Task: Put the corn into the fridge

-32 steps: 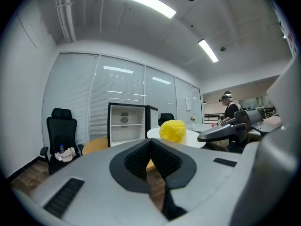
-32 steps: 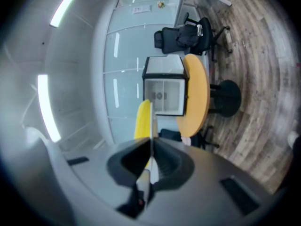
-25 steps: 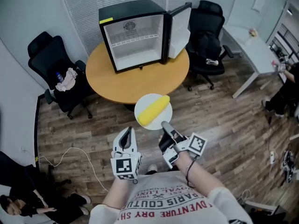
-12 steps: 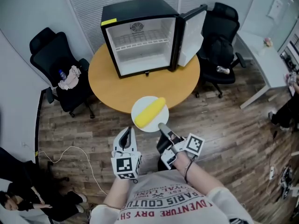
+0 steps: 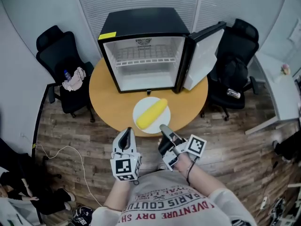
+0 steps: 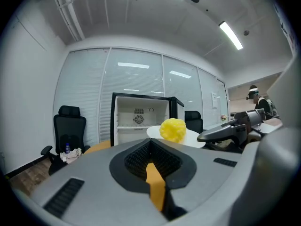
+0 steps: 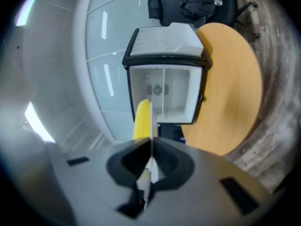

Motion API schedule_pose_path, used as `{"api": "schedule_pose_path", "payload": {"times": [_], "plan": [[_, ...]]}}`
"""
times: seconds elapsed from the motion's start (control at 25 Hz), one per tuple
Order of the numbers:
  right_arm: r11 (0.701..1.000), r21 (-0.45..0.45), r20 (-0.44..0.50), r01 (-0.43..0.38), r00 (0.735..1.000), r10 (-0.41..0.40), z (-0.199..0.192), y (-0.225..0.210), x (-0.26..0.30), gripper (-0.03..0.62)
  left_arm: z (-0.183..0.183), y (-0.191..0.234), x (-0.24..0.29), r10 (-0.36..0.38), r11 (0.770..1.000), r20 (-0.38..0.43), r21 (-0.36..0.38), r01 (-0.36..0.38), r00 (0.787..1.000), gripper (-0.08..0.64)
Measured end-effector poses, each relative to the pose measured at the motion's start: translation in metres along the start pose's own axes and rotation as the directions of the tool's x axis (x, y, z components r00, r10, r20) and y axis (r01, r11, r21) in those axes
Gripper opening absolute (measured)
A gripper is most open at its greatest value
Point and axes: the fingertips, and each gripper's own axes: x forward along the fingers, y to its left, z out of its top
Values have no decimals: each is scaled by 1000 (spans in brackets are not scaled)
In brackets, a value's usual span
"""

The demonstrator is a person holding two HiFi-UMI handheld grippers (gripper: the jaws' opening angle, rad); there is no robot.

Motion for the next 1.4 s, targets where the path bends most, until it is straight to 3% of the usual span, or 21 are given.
{"api": "schedule_pose_path", "payload": {"times": [0.2,0.44,0.96,1.4], "plan": [[1000,-3,-16,10,1000,-10,41,-6,17,38,2,-9,40,25,1000,1,6,-25,1000,32],[1000,4,-10,19,1000,-19,64,-20,45,40,-4,0,77,25,1000,-9,15,-24,1000,32],[1000,-19,57,15,998,-14,115,-11,153,40,22,68,185,-31,999,24,11,30,999,32],[999,1,148,53,988,-52,146,-19,225,40,28,115,242,-95,995,17,24,94,995,32]]}}
